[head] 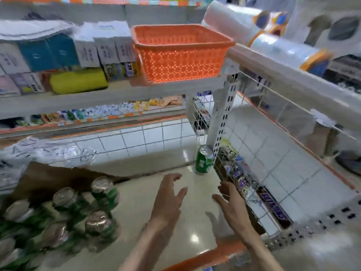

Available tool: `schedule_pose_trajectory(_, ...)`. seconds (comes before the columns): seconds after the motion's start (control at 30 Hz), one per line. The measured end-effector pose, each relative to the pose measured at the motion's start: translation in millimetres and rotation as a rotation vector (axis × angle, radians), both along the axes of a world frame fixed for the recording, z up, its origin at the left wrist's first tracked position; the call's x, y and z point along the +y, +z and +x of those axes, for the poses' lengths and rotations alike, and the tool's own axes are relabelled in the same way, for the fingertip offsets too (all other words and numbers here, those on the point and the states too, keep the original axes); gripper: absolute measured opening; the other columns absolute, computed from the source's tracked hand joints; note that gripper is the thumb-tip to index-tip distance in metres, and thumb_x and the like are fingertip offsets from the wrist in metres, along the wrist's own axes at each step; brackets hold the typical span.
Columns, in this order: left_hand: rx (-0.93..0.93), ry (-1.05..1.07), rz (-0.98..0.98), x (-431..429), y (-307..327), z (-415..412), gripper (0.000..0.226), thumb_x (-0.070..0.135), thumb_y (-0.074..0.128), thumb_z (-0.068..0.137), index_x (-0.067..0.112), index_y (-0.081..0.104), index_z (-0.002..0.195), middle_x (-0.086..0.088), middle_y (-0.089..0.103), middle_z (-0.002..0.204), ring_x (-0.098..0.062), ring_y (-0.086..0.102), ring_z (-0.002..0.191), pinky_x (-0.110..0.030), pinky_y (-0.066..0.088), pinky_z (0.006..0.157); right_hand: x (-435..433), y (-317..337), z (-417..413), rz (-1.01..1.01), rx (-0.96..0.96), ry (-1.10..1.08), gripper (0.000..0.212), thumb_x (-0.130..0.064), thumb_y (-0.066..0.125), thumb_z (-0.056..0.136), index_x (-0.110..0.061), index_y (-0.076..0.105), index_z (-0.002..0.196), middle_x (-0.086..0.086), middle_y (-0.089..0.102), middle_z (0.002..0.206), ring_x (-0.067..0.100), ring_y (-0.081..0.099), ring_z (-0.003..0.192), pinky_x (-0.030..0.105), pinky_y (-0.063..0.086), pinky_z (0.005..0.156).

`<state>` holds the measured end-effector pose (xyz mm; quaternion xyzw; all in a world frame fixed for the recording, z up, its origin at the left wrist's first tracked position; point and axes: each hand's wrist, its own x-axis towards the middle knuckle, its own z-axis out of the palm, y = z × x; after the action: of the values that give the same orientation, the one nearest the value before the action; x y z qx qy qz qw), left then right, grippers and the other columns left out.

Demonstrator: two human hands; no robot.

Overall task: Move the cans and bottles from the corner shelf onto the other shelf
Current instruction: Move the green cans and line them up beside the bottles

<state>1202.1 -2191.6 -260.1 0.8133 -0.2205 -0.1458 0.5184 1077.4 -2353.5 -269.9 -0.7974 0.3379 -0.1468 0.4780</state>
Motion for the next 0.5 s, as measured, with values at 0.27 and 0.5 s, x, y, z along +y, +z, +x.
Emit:
schedule_pose_trajectory(0.27, 0.271, -0.018, 0.022, -111.5, -50.0, 45.3, 0.054, 0.021, 0.081, 0.07, 0.044, 0.059, 0.113, 0.01, 0.063, 0.117, -0.016, 0.067, 0.101, -0.04, 0.063, 0.072, -57.2, -22.1, 61.3, -0.002, 0.047, -0.072, 0.055, -0.03, 0.072, 0.086, -0.018, 0.051, 0.135, -0.002, 0.063, 0.129, 0.016, 0.058, 0.118, 0.041, 0.047, 0.103)
schedule_pose_trajectory(0.5, 0.024, 0.245, 0.169, -157.5, -68.9, 46.5, 0.027, 0.055, 0.062, 0.059, 0.038, 0.054, 0.078, 0.014, 0.059, 0.073, -0.003, 0.058, 0.075, -0.029, 0.048, 0.068, -65.8, -22.1, 98.9, 0.07, -0.001, -0.101, 0.047, -0.014, 0.066, 0.089, -0.019, 0.049, 0.133, -0.006, 0.061, 0.122, 0.013, 0.056, 0.116, 0.022, 0.046, 0.088)
